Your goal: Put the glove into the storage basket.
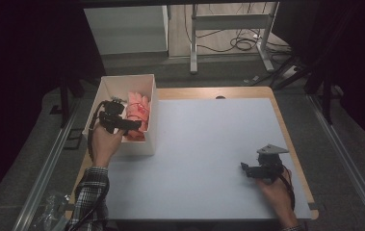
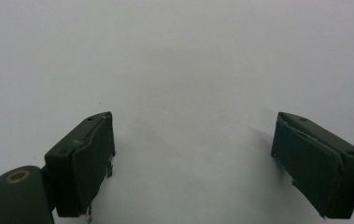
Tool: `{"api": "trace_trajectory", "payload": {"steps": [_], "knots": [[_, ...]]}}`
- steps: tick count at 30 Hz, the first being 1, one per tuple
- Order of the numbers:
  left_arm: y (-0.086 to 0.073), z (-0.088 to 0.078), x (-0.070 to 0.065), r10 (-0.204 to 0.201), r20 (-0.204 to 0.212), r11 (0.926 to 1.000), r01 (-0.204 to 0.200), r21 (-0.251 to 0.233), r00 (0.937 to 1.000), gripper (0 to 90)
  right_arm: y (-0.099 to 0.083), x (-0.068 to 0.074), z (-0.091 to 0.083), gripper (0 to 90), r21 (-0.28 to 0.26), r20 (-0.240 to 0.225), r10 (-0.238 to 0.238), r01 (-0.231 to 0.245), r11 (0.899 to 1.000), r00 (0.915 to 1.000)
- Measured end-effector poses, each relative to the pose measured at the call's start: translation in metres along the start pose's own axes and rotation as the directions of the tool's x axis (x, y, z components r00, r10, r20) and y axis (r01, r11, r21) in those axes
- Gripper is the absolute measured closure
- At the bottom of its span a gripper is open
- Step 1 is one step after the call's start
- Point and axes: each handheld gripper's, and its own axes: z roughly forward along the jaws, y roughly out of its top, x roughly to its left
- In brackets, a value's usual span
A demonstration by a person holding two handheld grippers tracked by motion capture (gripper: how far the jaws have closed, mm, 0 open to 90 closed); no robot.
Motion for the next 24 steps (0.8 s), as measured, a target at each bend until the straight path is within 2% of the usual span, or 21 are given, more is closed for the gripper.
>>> {"api": "trace_trajectory", "payload": {"steps": [7, 14, 24], "knots": [[-0.01, -0.012, 0.002, 0.013, 0.014, 0.9995, -0.013, -0.027, 0.9998, 2.7, 0.0, 0.0, 0.0, 13.7, 0.0, 0.0, 0.001, -0.001, 1.0, 1.0], [-0.017, -0.019, 0.001, 0.007, 0.036, 0.9985, -0.005, -0.055, 0.9993, 2.7, 0.0, 0.0, 0.0, 13.7, -0.001, 0.0, 0.001, -0.001, 1.0, 1.0], [-0.025, -0.029, -0.008, 0.05, 0.054, 0.9941, -0.044, -0.099, 0.9973, 1.7, 0.0, 0.0, 0.0, 13.7, 0.0, 0.001, 0.0, 0.0, 1.0, 1.0]]}}
